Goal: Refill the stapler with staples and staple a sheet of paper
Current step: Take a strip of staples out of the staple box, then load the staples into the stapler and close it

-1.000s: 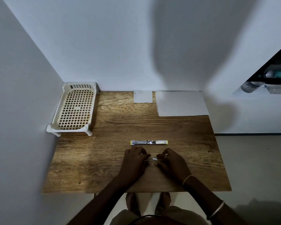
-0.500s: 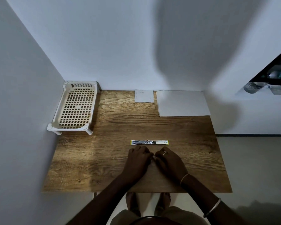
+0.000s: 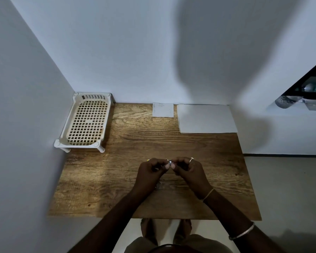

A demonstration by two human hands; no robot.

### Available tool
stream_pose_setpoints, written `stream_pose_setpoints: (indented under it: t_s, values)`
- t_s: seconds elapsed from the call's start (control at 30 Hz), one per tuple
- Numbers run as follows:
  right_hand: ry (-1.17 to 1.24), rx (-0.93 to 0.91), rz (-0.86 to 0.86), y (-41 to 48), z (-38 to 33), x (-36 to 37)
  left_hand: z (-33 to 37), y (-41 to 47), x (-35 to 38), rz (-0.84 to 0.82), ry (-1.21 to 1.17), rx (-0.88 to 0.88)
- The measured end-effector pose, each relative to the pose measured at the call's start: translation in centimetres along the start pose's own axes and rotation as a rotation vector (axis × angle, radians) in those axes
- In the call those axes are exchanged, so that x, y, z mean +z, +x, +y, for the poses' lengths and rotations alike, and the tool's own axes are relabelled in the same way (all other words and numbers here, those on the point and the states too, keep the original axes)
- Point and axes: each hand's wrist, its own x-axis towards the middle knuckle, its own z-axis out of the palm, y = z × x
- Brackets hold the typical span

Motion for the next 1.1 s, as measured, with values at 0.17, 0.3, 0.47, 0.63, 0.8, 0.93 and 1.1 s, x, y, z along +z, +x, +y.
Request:
stream_pose_setpoints:
  t_s: [0.17,0.3,0.47,0.63,0.8,0.93,1.1]
  values:
    - [0.165,0.034,0.060,0.3,-0.3,0.6,0.4,-0.6,0.3,-0.003,-0.249,-0.044]
    - [0.271,0.058,0.055,0.5,-0.6,1.2,0.4,-0.9,0.8,0.017,-0.339,-0.082]
    - [0.317,0.067,0.076,0.5,-0.4,1.6,0.1,-1.2,1.4,0.058,-0.446,-0.151]
    - [0.117,0.008,0.104,0.9,-0.5,1.5,-0.4,-1.2,0.8,0.056,-0.335,-0.096]
    - [-0.536,-0.212,0.065,2.6,-0.9,0.2,-1.7,0.3,-2.2,0.213,0.290,0.061]
    - [-0.910,-0.268,-0.077,3.8,-1.1,0.5,-3.5,1.5,-4.0,0.113,0.676,0.136]
    - [-1.091,-0.234,-0.156,4.6,-1.5,1.5,-5.0,2.6,-4.1,-0.011,0.834,0.080]
